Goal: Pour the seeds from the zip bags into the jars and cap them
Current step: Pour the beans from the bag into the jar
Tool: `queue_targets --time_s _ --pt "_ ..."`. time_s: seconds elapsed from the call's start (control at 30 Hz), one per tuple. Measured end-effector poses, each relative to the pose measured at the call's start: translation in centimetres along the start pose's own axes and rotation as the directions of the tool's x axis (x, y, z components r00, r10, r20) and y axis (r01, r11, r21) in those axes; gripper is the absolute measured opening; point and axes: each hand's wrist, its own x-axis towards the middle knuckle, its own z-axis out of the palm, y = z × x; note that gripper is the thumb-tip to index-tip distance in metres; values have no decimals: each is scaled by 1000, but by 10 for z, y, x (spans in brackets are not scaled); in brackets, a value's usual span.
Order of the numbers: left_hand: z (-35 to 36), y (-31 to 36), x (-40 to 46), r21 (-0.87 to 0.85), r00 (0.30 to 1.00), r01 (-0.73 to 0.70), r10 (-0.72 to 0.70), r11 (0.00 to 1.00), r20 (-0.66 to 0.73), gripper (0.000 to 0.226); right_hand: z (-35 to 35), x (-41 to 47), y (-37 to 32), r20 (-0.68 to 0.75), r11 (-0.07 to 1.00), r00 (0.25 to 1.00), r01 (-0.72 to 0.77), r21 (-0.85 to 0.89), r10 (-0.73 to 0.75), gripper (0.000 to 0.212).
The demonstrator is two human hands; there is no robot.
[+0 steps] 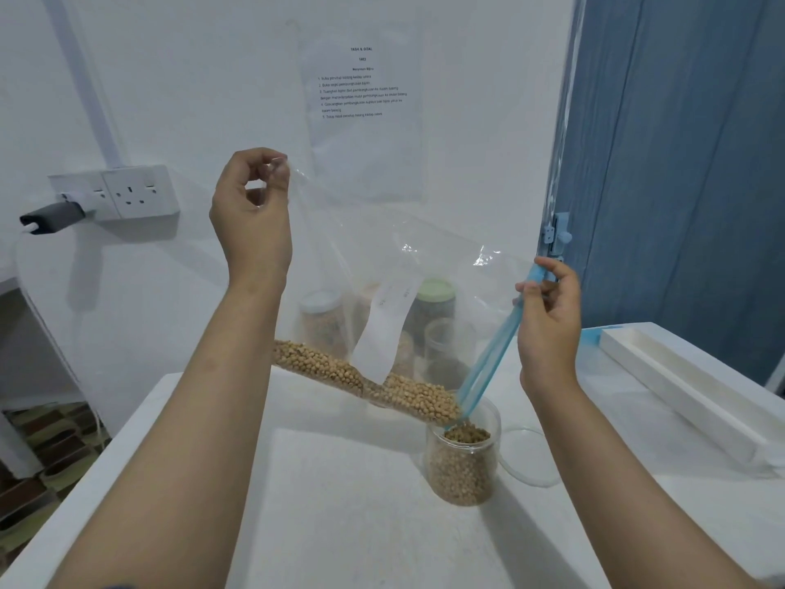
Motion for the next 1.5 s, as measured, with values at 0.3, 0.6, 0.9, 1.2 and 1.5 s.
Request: queue_targets --time_s 0.3,0.6,0.9,1.2,1.5 --pt "-3 0 -3 -13 1000 0 0 1000 -12 16 2 -6 -1 10 1000 1000 27 -9 -27 29" --pt "-4 3 -2 -13 1000 -3 3 1000 2 16 1 -6 -1 24 998 999 46 -33 -45 28" --pt "-3 6 -3 -23 1000 2 -2 1000 5 16 0 -5 -4 48 998 997 59 -35 -57 27" --pt "-3 9 -4 -13 1000 17 -17 1000 0 16 2 -6 -7 52 997 997 66 -35 -65 28" --pt "-2 11 -4 -13 1000 24 -24 1000 9 16 -1 -3 -7 45 995 996 78 -59 -75 28"
